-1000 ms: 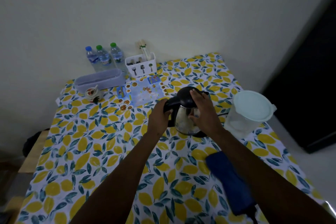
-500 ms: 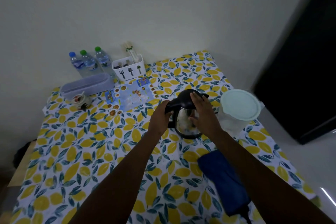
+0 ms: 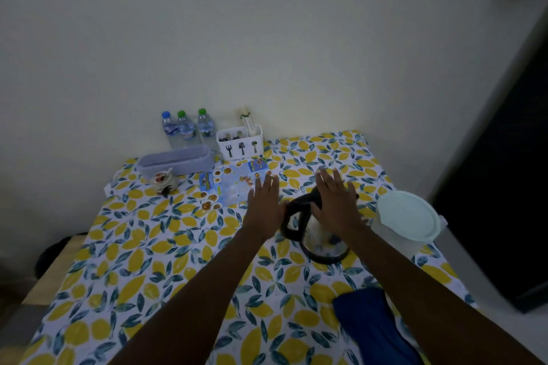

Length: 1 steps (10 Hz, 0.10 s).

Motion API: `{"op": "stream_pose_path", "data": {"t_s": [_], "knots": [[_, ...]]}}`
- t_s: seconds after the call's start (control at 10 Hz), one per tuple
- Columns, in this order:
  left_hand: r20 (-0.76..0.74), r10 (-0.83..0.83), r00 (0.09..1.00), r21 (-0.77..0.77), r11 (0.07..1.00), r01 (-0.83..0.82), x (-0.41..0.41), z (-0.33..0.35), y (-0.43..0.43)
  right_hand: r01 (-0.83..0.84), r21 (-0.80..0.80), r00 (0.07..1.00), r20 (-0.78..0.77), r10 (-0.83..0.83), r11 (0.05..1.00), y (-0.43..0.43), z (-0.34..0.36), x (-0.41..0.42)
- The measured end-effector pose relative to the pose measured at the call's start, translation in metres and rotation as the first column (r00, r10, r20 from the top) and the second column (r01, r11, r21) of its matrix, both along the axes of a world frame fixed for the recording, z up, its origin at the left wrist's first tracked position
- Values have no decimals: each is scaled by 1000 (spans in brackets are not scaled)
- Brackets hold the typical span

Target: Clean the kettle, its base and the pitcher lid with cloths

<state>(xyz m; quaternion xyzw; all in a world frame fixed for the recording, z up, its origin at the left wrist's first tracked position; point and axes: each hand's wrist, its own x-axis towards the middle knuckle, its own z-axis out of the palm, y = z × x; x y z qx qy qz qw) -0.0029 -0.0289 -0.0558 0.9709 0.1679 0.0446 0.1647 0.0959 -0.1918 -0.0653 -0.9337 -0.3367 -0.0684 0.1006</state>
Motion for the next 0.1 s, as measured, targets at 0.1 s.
{"op": "stream_pose_path", "data": {"t_s": [0.1], "knots": [[18, -3, 1000, 93, 996, 2, 3, 29, 20, -68, -20, 997, -38, 67, 998, 18, 28, 10]]}}
